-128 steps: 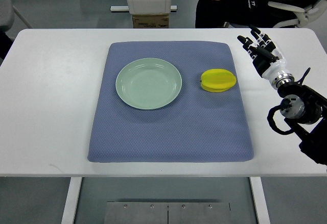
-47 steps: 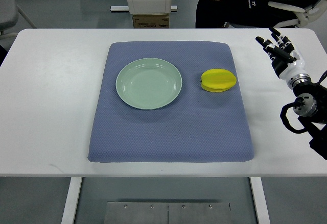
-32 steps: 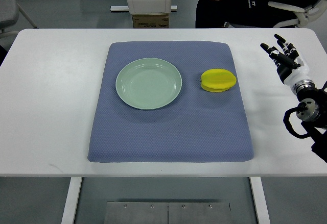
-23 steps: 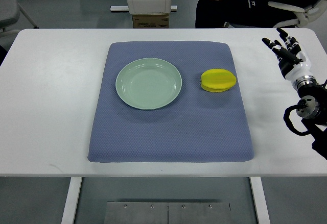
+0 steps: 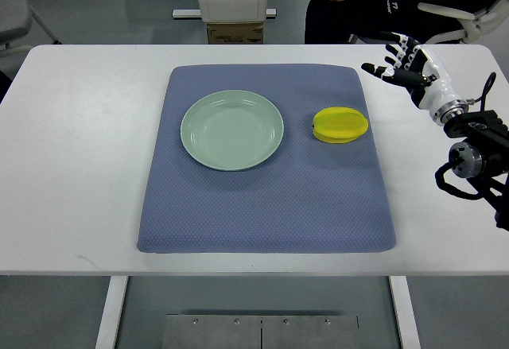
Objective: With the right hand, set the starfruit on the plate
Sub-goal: 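Reach the right hand toward the yellow starfruit beside the plate, then close the right hand fingers around the yellow starfruit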
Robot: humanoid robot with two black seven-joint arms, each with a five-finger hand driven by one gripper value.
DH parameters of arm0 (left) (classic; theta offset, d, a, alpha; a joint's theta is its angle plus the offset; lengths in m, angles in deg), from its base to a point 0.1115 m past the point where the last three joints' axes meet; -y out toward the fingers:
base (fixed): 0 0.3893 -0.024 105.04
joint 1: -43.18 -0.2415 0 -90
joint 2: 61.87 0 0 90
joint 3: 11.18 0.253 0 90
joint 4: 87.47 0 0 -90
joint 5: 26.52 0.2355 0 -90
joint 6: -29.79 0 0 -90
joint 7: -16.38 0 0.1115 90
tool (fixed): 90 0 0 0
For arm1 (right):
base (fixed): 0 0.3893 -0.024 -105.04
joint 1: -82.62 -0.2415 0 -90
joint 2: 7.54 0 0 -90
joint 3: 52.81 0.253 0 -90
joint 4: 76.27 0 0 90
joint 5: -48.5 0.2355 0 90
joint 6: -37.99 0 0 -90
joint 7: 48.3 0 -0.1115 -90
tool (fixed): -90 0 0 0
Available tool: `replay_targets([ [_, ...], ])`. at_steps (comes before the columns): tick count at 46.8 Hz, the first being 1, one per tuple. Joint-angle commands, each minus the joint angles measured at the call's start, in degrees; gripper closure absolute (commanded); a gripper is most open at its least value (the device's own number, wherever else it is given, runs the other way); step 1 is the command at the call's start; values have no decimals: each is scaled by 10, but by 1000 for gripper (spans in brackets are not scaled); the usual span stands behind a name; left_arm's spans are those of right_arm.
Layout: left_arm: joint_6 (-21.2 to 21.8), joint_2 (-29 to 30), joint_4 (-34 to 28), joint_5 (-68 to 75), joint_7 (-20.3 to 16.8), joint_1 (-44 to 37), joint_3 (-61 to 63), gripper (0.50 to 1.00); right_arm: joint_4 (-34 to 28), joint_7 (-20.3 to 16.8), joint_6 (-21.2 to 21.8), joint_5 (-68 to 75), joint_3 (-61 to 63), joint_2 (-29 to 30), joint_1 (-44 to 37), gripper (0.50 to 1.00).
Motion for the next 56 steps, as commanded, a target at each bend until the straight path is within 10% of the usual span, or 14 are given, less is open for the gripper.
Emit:
replay_targets([
  [1,0,0,0,0,0,0,0,500,-62,2,-2,-36,-1,-33,0,500],
  [18,-1,0,0,0,0,0,0,500,-185,16,-14,-172,-58,-119,-5,500],
  [39,0,0,0,0,0,0,0,500,-180,23,-171,-233,-214,-94,-54,567],
  [56,0,0,0,0,0,0,0,500,-152,18,-197,-235,-276,-76,-65,561],
])
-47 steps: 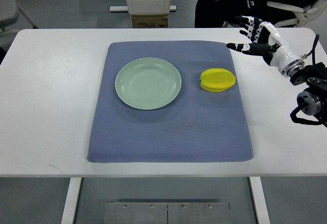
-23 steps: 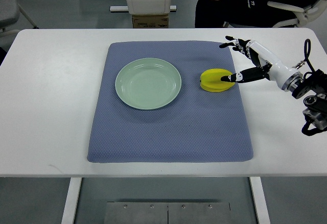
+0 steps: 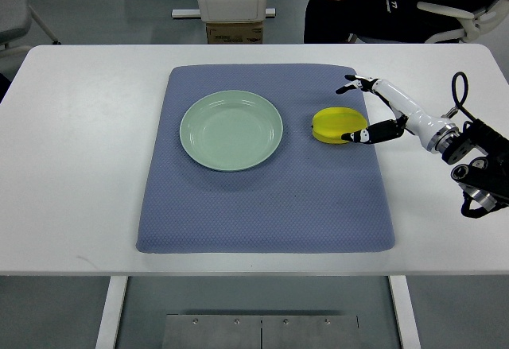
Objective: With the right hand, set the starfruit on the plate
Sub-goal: 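Close the right hand fingers around the yellow starfruit, then lift the starfruit with the right hand, away from the mat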
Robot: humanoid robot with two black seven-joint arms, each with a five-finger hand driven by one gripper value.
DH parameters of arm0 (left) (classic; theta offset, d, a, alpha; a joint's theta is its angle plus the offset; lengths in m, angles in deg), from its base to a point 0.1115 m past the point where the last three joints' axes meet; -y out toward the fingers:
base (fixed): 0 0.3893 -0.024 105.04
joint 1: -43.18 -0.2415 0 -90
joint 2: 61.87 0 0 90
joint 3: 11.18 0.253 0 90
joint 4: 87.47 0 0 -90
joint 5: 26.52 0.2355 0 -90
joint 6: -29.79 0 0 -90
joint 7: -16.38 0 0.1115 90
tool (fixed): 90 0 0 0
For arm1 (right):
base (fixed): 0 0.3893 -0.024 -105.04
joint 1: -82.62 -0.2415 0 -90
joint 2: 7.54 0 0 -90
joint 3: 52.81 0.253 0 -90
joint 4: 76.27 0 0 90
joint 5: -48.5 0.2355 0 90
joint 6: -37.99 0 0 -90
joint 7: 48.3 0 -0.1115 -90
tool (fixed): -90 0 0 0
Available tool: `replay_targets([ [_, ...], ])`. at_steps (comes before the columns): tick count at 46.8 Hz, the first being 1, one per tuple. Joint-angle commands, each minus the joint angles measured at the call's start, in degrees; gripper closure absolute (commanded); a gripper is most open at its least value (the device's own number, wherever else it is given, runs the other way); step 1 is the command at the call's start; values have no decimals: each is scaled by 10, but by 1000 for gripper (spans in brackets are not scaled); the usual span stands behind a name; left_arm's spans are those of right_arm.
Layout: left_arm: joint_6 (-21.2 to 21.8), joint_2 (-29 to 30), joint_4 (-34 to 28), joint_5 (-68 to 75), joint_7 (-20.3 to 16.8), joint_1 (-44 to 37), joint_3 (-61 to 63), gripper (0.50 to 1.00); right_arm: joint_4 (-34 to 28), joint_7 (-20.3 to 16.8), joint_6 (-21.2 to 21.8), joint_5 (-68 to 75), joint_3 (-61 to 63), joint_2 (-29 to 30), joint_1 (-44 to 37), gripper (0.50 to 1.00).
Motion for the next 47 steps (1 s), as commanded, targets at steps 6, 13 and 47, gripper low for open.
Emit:
replay_targets([
  [6,0,0,0,0,0,0,0,500,30,-1,0,0,-12,26,1,534],
  [13,0,0,0,0,0,0,0,500,64,-2,0,0,-12,53,3,511],
  [47,-1,0,0,0,0,0,0,500,125,-44,10,13,-69,99,-9,1000],
])
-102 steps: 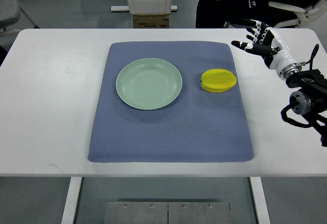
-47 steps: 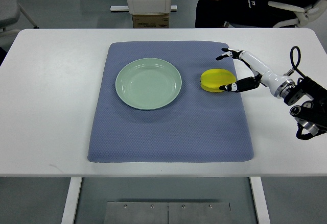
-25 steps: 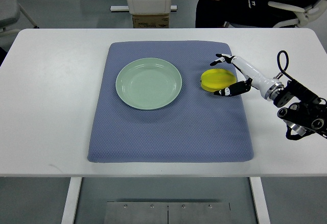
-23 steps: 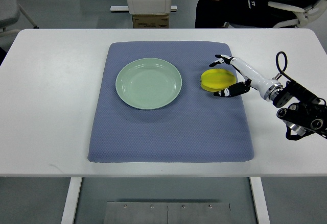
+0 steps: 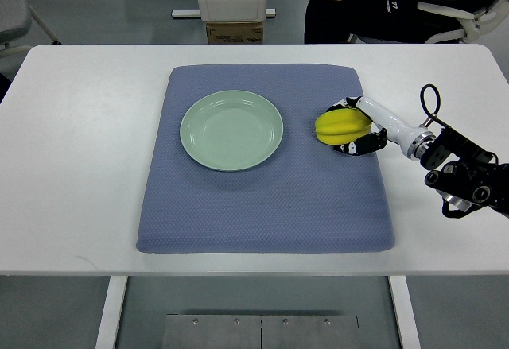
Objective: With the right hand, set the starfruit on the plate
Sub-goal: 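Lift the starfruit with the right hand, away from the mat, then carry the starfruit over the green plate and lower it onto it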
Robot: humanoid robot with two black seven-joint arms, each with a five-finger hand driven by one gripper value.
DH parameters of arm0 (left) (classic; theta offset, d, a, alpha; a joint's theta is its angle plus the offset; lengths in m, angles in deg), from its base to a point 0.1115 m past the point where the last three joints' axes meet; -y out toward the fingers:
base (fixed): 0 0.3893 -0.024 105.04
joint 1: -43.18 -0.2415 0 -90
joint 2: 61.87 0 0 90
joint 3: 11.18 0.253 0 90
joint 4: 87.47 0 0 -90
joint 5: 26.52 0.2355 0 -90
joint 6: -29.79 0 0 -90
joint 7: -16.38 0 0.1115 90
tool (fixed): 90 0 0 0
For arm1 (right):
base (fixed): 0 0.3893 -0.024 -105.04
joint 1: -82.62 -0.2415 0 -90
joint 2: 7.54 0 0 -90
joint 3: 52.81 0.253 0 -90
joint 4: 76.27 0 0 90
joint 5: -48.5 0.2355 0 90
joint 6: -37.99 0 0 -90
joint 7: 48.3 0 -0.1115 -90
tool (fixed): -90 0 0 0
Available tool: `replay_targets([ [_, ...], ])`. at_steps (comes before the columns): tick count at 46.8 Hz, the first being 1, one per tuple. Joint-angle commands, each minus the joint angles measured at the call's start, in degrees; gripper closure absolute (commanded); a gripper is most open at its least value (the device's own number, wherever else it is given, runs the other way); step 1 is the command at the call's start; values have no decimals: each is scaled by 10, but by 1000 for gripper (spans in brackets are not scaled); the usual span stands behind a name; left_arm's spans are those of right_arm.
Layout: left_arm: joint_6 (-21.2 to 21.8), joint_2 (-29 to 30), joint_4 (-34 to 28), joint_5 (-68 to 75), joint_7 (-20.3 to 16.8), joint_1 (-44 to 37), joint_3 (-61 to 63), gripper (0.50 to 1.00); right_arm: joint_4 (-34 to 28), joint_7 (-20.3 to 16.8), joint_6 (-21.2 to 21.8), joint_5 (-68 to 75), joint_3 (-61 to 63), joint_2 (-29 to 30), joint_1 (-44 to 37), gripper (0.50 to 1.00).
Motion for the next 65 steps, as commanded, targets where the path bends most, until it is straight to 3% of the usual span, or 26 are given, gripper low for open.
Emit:
replay_targets([
  [1,0,0,0,0,0,0,1,500,0,-12,2,4,1,0,-2,1000],
  [8,0,0,0,0,0,0,0,500,-1,-41,11,30,2,0,-6,1000],
  [25,0,0,0,0,0,0,1,500,-19,-35,23,58,11,1,-30,1000],
  [44,-1,0,0,0,0,0,0,500,-19,-36,112,147,23,-15,-91,1000],
  [55,0,0,0,0,0,0,0,500,-19,-37,114,147,30,-5,-90,1000],
  [65,0,0,0,0,0,0,0,500,-14,-43,112,148,35,45,-88,1000],
])
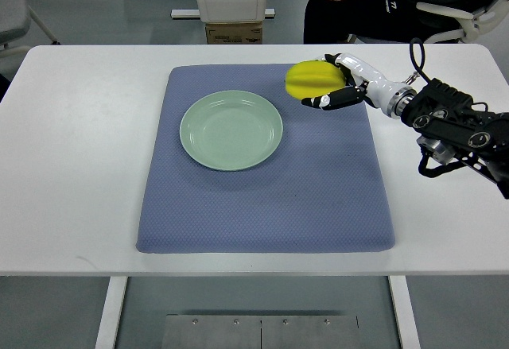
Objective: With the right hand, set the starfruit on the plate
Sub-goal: 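Carry the starfruit over the green plate and lower it onto it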
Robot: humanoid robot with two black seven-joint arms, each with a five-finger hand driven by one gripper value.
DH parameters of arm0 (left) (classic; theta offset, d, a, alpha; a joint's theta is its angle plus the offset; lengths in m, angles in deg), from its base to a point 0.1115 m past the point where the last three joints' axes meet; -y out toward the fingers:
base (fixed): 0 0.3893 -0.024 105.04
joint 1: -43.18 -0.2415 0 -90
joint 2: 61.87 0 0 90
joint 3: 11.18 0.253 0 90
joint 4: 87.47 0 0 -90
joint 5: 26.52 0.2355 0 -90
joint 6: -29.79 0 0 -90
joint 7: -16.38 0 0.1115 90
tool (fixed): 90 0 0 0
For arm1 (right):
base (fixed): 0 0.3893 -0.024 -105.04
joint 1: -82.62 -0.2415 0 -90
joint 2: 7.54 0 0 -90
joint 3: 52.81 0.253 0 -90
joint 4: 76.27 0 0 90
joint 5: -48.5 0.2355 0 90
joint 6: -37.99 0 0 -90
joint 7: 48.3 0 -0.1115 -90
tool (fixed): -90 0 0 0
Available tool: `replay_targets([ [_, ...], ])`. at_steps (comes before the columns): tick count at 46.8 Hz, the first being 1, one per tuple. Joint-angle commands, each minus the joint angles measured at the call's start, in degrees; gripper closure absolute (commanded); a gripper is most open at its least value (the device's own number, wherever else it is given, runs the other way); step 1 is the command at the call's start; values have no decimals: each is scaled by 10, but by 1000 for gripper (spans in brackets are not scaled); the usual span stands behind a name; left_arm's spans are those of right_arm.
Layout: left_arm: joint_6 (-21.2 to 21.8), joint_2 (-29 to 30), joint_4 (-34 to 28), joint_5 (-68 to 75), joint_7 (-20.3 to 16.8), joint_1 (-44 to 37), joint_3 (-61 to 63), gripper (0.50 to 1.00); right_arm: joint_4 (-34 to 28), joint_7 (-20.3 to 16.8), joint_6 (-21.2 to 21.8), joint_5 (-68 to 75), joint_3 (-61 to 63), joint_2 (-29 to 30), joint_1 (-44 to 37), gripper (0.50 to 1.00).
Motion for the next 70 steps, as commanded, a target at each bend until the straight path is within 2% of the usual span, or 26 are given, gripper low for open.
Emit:
replay_targets([
  [1,0,0,0,0,0,0,0,500,4,-1,-2,0,1,21,1,1000],
  [23,0,0,0,0,0,0,0,500,60,-27,-6,0,2,142,15,1000],
  [24,0,0,0,0,0,0,0,500,64,-27,-6,1,2,145,17,980],
  [28,0,0,0,0,0,0,0,500,71,-29,-6,1,2,147,18,815],
  [32,0,0,0,1,0,0,0,500,70,-29,-6,1,2,147,19,670],
  [35,0,0,0,0,0,0,0,500,70,-29,-6,1,2,147,19,509],
  [36,-1,0,0,0,0,0,0,500,70,-29,-6,1,2,147,19,500],
  [53,0,0,0,0,0,0,0,500,70,-27,-6,1,12,147,13,500],
  [70,0,0,0,0,0,0,0,500,71,-28,-5,2,158,108,36,500],
])
